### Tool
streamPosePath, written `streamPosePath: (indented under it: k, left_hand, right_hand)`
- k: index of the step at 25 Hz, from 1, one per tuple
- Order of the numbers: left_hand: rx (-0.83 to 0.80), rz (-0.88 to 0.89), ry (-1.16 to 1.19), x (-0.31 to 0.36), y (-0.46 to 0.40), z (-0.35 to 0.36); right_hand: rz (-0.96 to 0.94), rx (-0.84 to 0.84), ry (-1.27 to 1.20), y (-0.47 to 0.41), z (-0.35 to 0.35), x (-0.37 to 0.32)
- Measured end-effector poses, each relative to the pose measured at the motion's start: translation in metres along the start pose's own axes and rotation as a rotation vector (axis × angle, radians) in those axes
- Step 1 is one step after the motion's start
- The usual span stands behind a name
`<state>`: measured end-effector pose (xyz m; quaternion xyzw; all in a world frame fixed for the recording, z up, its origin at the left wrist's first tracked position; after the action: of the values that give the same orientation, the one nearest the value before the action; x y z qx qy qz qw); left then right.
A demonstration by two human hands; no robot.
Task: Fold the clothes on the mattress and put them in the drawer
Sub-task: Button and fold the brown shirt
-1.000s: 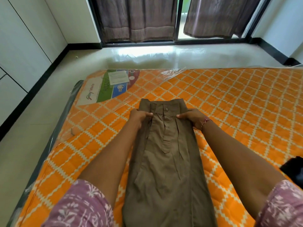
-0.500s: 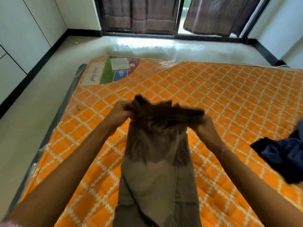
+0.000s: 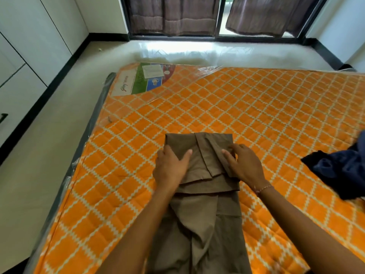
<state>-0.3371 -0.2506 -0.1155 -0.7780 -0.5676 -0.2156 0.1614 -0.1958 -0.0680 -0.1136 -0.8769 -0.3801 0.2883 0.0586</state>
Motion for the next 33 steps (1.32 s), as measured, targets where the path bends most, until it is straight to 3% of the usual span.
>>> streamPosePath:
  k: [2, 5, 7, 11, 14, 16, 17, 20, 23, 25, 27, 28, 29, 31, 32, 33]
  left_hand:
    - [0.017, 0.260, -0.183, 0.012, 0.023, 0.010]
    - [-0.058, 0.638, -0.333, 0.012, 0.045, 0.032]
    - [-0.001, 0.726, -0.326, 0.014, 0.048, 0.035]
    - [0.092, 0.822, -0.202, 0.014, 0.039, 0.023]
    - [0.163, 0.793, -0.178, 0.020, 0.024, -0.001]
    - [0.156, 0.772, -0.241, 0.020, 0.018, -0.005]
    - [0.157, 0.790, -0.270, 0.019, 0.019, -0.002]
    - [0.160, 0.888, -0.331, 0.013, 0.039, 0.021]
    - [0.207, 0.998, -0.218, 0.018, 0.054, 0.042]
    - [0.280, 1.074, -0.154, 0.022, 0.057, 0.038]
    - [0.249, 1.115, -0.115, 0.019, 0.058, 0.035]
    - [0.174, 1.061, -0.004, 0.016, 0.058, 0.033]
    - [0.049, 0.878, 0.184, 0.012, 0.053, 0.031]
    - [-0.148, 0.130, 0.713, -0.002, 0.035, 0.030]
    - [-0.197, -0.218, 0.861, -0.011, 0.033, 0.039]
    - [-0.239, -0.418, 0.879, -0.013, 0.034, 0.047]
  right_hand:
    - [0.021, -0.074, -0.107, 0.018, 0.008, 0.004]
    - [-0.264, -0.359, -0.033, 0.056, 0.019, -0.001]
    - [-0.343, -0.271, 0.036, 0.065, 0.023, -0.005]
    - [-0.216, -0.083, 0.016, 0.042, 0.013, -0.018]
    - [0.021, 0.142, -0.181, 0.030, -0.013, -0.020]
    - [0.165, 0.149, -0.268, 0.034, -0.018, -0.020]
    - [0.159, 0.091, -0.201, 0.038, -0.015, -0.021]
    - [-0.191, -0.090, 0.251, 0.054, 0.010, -0.025]
    - [-0.455, 0.145, 0.291, 0.050, 0.005, -0.040]
    - [-0.472, 0.290, 0.218, 0.045, -0.007, -0.053]
    - [-0.445, 0.365, 0.134, 0.043, -0.013, -0.065]
    - [-0.453, 0.329, 0.089, 0.044, -0.008, -0.069]
    - [-0.498, 0.257, 0.056, 0.048, 0.000, -0.071]
    - [-0.596, 0.090, 0.066, 0.059, 0.022, -0.067]
    - [-0.578, 0.026, 0.066, 0.060, 0.027, -0.063]
    - [-0.520, -0.012, 0.038, 0.057, 0.028, -0.060]
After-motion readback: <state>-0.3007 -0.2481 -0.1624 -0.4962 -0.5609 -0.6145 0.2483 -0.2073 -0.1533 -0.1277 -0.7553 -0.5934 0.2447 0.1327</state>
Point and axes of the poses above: each hand's wrist, its own y-axis away from the middle knuckle, its own z-axis out of the palm, x = y × z, the point moved 6 cm from there along -y, towards the middle knuckle, and after that the axes turned 14 degrees about x, right-handed, at the moved point
